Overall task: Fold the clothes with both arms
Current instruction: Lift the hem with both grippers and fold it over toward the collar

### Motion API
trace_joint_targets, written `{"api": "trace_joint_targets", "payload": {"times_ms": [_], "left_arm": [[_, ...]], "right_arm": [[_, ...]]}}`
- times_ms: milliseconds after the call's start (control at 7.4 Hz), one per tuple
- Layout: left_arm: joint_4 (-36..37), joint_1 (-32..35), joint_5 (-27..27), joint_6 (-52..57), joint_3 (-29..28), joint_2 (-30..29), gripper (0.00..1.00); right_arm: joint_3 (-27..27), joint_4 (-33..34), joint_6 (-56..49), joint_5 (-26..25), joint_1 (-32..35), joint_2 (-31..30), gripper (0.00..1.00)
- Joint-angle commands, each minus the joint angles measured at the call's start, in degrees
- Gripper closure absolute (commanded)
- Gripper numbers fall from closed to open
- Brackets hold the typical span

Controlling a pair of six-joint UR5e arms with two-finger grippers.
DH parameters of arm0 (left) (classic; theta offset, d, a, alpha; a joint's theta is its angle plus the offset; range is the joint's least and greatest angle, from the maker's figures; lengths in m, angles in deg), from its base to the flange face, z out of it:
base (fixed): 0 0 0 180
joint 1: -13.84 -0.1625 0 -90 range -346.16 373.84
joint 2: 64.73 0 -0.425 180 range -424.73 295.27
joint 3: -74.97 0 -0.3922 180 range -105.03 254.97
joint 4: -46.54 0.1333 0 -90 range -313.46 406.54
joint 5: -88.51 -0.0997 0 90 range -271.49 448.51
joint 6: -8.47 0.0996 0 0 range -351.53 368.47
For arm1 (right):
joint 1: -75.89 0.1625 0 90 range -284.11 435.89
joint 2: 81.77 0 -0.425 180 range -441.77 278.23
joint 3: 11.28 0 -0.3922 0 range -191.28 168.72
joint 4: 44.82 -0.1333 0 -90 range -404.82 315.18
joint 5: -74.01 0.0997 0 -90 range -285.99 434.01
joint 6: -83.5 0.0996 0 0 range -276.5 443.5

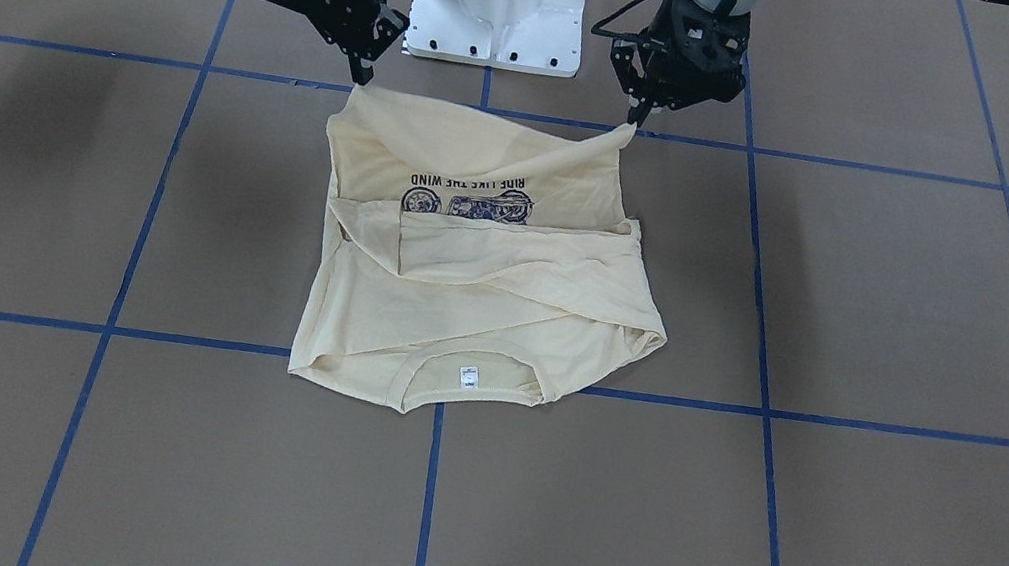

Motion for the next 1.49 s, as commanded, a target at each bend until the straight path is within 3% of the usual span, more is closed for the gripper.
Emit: {"api": "trace_joint_targets", "payload": {"times_ms": [0, 270, 405, 540, 811, 1081, 1216, 1351], "left_arm": [[0.00, 5.03, -0.80, 3.07, -1.42, -0.82, 1.00], [-0.17, 6.29, -0.80, 3.34, -4.56, -3.44, 1.00], [-0.61, 7.07, -1.49, 3.51, -6.41, -4.24, 1.00], [-0.79, 7.08, -3.41, 4.12, -8.78, -5.20, 1.00], [-7.00, 7.08, -6.58, 4.57, -16.76, -5.48, 1.00], [-19.27, 7.00, -9.32, 4.65, -29.92, -6.70, 1.00], [-22.99, 6.99, -9.32, 4.65, -34.42, -7.66, 1.00], [-23.46, 7.08, -9.32, 5.00, -34.90, -7.67, 1.00]], "right_arm": [[4.04, -9.34, -1.04, -0.92, 5.97, 0.52, 1.00], [7.01, -9.72, -1.22, -0.84, 10.46, 3.83, 1.00], [11.99, -10.33, -1.65, -0.92, 10.91, 5.25, 1.00], [18.83, -16.34, -1.83, -0.92, 12.14, 7.35, 1.00], [26.77, -23.06, -2.27, -0.92, 12.76, 7.64, 1.00], [34.85, -23.52, -6.29, -0.92, 12.76, 9.03, 1.00], [36.46, -23.60, -6.31, -0.84, 12.76, 9.48, 1.00], [36.65, -23.52, -6.31, -0.75, 12.76, 9.48, 1.00]]}}
